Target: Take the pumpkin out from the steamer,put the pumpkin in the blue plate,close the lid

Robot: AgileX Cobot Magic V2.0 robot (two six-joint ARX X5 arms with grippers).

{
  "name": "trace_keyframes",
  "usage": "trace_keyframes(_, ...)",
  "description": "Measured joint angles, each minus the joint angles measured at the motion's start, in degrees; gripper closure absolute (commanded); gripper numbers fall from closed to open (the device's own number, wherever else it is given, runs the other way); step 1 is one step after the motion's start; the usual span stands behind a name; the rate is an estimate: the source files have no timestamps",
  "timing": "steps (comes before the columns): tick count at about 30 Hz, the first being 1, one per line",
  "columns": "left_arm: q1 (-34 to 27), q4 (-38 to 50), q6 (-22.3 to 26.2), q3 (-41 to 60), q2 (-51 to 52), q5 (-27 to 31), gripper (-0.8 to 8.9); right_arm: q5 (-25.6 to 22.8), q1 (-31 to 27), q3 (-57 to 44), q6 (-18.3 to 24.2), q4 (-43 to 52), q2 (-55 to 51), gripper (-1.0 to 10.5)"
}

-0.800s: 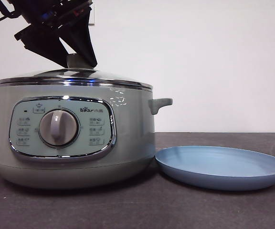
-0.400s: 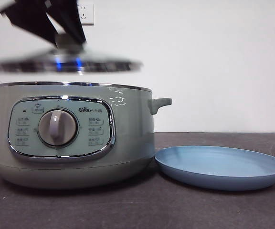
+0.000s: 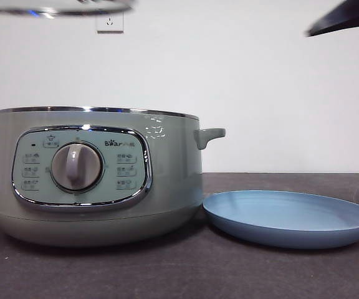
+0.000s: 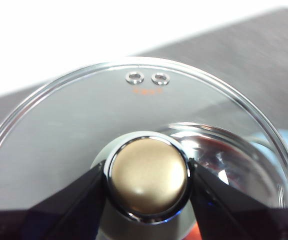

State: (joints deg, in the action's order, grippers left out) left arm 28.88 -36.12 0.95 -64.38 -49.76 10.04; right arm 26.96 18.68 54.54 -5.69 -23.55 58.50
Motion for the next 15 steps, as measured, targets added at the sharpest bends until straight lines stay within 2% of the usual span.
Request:
trace_keyframes(4, 0.0, -2.4, 0.0, 0.0, 5.31, 5.31, 8.22, -0.17, 7.04, 2.73, -0.35, 1.53, 6.86, 4.7)
trace_keyframes(10, 0.0, -6.47, 0.11, 0.0, 9.92, 11.3, 8.22, -1.27, 15.06, 14.27, 1.88, -4.52, 20.15, 4.7)
trace_keyframes(13, 0.0, -7.85, 0.11, 0.0, 11.5, 12.92, 8.22, -5.03, 18.43, 22.21, 4.57, -9.6, 26.88, 4.2)
trace_keyframes(15, 0.0, -9.86, 0.13, 0.0, 12.09, 13.73, 8.22, -9.49, 21.53, 30.73, 7.1, -15.74, 33.77, 4.0)
